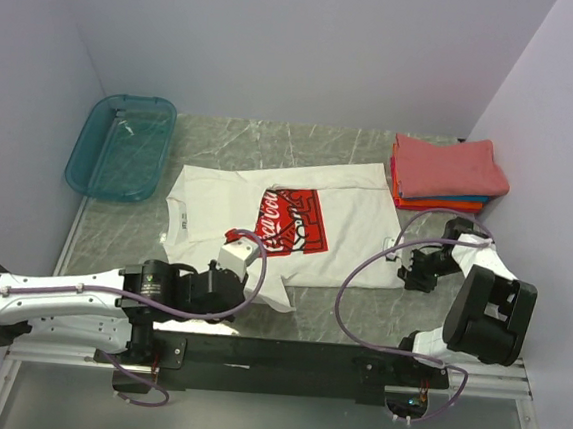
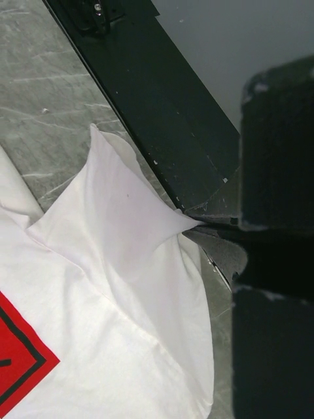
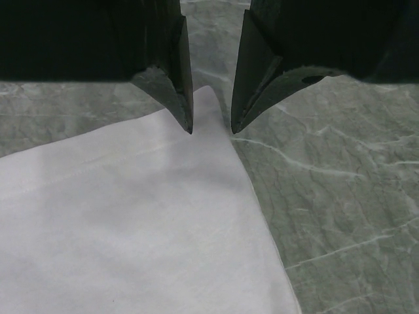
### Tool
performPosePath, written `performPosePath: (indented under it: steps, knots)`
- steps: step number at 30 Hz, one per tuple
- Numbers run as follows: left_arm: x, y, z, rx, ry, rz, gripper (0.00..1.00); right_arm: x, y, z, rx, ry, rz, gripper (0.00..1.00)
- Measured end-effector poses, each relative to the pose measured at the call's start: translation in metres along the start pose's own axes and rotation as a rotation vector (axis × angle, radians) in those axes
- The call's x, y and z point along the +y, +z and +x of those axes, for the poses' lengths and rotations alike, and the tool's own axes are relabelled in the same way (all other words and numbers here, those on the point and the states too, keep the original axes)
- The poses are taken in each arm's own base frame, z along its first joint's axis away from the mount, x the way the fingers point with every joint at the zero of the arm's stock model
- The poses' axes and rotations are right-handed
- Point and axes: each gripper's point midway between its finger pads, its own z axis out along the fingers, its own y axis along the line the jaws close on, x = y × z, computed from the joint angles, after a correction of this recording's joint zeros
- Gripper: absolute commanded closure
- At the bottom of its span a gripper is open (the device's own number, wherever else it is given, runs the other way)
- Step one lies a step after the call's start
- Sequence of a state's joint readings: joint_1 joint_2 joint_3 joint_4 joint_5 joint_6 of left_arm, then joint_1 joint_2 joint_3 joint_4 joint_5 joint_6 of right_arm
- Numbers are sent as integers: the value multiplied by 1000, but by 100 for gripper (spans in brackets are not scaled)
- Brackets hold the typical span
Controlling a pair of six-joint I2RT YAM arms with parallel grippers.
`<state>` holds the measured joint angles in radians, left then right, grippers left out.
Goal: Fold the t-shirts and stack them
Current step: Fold the tshirt
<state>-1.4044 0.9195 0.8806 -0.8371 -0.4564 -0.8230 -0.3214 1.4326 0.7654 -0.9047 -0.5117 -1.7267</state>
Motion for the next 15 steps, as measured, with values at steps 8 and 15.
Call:
performPosePath:
  steps: [8,15]
  knots:
    - [0,1,-1,3,4,7,99,-1,6,3,14,-5,-10,64]
    - [2,0,-3,-5,-8,9,99,-11,10,5,14,-5,12,100]
